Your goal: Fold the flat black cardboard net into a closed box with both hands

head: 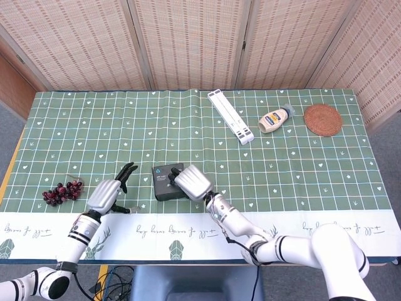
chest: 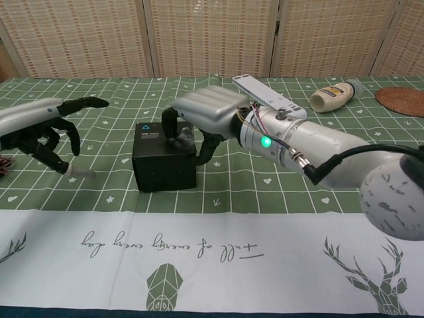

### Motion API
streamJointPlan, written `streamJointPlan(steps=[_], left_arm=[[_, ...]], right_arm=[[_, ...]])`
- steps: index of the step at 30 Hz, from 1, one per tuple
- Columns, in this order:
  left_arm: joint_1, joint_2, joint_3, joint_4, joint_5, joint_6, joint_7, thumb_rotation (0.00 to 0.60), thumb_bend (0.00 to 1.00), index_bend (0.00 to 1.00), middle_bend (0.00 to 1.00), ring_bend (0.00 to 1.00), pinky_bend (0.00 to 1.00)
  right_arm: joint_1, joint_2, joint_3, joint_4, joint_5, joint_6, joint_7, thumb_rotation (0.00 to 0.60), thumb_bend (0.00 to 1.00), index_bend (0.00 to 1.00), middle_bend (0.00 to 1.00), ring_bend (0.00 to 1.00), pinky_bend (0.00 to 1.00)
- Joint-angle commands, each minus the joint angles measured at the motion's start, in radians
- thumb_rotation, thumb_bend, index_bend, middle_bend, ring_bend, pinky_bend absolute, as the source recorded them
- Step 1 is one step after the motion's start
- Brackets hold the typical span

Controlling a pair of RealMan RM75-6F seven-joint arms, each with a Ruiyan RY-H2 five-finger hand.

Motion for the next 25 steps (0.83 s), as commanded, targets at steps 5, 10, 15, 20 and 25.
streamJointPlan(steps=[5, 10, 15, 20, 25], left_arm=[[0.03, 0.044, -0.014, -0.021, 0.001, 0.056, 0.015, 0.6, 0.11, 0.0, 0.0, 0.25, 0.67], [0.073, 0.082, -0.014, -0.04, -0.016, 0.139, 0.114, 0.6, 0.11, 0.0, 0.0, 0.22, 0.59], [0.127, 0.124, -0.012, -0.067, -0.046, 0.222, 0.196, 0.6, 0.11, 0.0, 0.0, 0.21, 0.54], [0.192, 0.162, 0.013, -0.117, -0.06, 0.305, 0.284, 0.6, 0.11, 0.0, 0.0, 0.2, 0.51], [0.263, 0.174, 0.038, -0.154, -0.032, 0.415, 0.337, 0.6, 0.11, 0.0, 0.0, 0.2, 0.48]], right_arm=[[-0.128, 0.229, -0.028, -0.254, -0.095, 0.154, 0.01, 0.6, 0.37, 0.29, 0.33, 0.61, 0.94], [-0.232, 0.393, -0.07, -0.382, -0.089, 0.221, 0.002, 0.6, 0.37, 0.29, 0.33, 0.52, 0.79], [-0.351, 0.491, -0.117, -0.426, -0.101, 0.319, 0.051, 0.6, 0.37, 0.29, 0.33, 0.47, 0.71], [-0.478, 0.554, -0.165, -0.434, -0.14, 0.437, 0.102, 0.6, 0.37, 0.29, 0.34, 0.46, 0.69], [-0.607, 0.601, -0.221, -0.437, -0.168, 0.528, 0.189, 0.6, 0.37, 0.29, 0.35, 0.45, 0.67]])
